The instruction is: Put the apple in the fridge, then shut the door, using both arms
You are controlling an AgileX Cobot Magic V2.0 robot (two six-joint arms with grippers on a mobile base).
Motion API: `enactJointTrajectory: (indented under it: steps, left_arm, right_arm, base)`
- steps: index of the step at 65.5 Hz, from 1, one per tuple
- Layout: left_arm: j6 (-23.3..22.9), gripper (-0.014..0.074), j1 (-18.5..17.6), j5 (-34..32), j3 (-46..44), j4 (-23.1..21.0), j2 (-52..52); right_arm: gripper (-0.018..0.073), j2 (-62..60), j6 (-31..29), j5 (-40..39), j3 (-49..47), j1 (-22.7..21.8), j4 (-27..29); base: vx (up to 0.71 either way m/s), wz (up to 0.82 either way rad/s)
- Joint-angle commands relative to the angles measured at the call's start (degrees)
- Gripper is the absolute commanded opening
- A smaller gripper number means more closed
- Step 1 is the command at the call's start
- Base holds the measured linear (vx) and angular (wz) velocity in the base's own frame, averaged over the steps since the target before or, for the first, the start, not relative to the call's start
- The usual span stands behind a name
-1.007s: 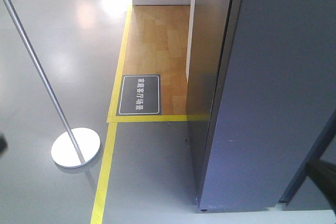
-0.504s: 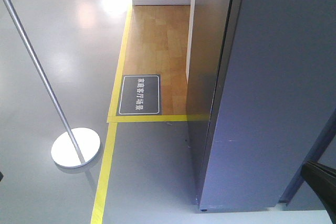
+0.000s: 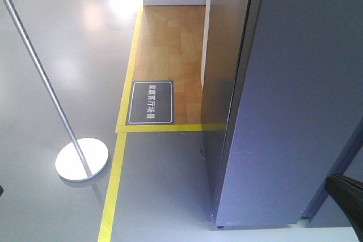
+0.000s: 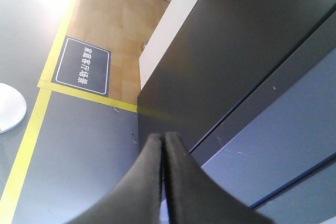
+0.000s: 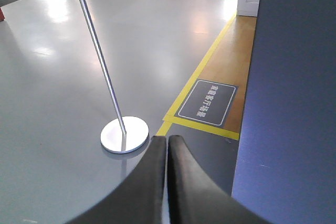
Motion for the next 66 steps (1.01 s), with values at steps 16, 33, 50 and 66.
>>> enactJointTrajectory:
  steps: [16,33,50,66]
  left_arm:
    - [-0.4,-0.0006,0.2,-1.9,-1.5,-1.4,0.3]
    - [-0.3,-0.0006,0.2,-2.2,-1.5,-0.9,0.3]
    - [-4.1,-0.0006,0.2,-2.8,-1.4,9.6,0.3]
    - [-24.8,-0.0006,0.2,-5.0,0.3,34.3,-4.7]
  right_arm:
    - [-0.0003,0.4,-0.5,-1.4,-1.6,-0.2,2.6]
    - [-0.0003,0.4,-0.5,-1.4,-1.6,-0.2,2.6]
    - [-0.0003,0.4,-0.5,-1.4,-1.6,-0.2,2.6]
    - [-0.0003,0.4,-0.5,-1.4,-1.6,-0.2,2.6]
  base:
    - [0.00,0.00]
    - [0.00,0.00]
    - [0.00,0.00]
    - [0.00,0.00]
